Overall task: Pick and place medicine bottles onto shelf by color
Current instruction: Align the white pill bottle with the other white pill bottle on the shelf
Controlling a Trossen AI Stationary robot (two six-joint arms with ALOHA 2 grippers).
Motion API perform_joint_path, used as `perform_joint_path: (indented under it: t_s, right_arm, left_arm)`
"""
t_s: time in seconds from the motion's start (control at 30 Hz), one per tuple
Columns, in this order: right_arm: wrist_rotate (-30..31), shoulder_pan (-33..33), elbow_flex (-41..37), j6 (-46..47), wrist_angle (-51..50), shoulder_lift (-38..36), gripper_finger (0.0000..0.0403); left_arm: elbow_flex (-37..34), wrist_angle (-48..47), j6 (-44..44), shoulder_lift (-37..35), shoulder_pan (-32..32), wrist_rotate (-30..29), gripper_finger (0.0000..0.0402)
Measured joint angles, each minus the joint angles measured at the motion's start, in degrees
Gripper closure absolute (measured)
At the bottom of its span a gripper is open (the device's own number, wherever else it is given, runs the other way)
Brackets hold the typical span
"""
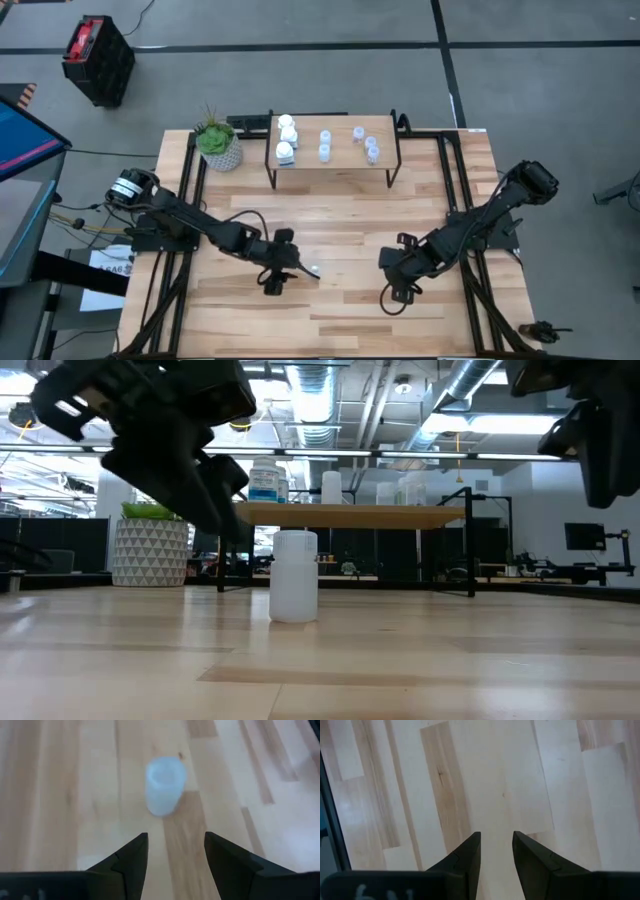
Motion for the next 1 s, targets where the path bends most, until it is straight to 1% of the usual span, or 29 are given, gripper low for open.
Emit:
perform_joint_path:
  t_s: [0.07,0.2,0.33,0.5,0.6,0.67,1.0]
  right_arm:
    - [0.05,0.00,0.00,-0.02,-0.01,0.00,0.0267]
    - [0.13,0.00,0.00,-0.04,0.05,0.00,0.0267]
    - [0.15,0.00,0.00,-0.15,0.48,0.00,0.0267]
    - [0.17,0.00,0.00,-0.32,0.73,0.02,0.0267]
    - [0.17,0.00,0.00,-0.61,0.76,0.00,0.0267]
    - [0.17,0.00,0.00,-0.61,0.59,0.02,0.0267]
    - [0.15,0.00,0.00,-0.63,0.37,0.02,0.0267]
  left_arm:
    - [-0.71,1.73,0.32,-0.01,-0.58,-2.05,0.0221]
    - [-0.63,2.04,1.93,1.09,-0.64,-2.24,0.0212]
    - [-0.65,4.50,2.31,3.74,-0.19,-1.59,0.0185]
    - [-0.55,11.83,4.73,6.98,-0.17,-1.72,0.0144]
    - [-0.28,16.06,5.48,7.64,-0.17,-1.70,0.0129]
    - [-0.15,19.35,6.73,8.46,0.08,-1.77,0.0125]
    - [-0.13,21.16,7.26,10.39,1.37,-2.12,0.0136]
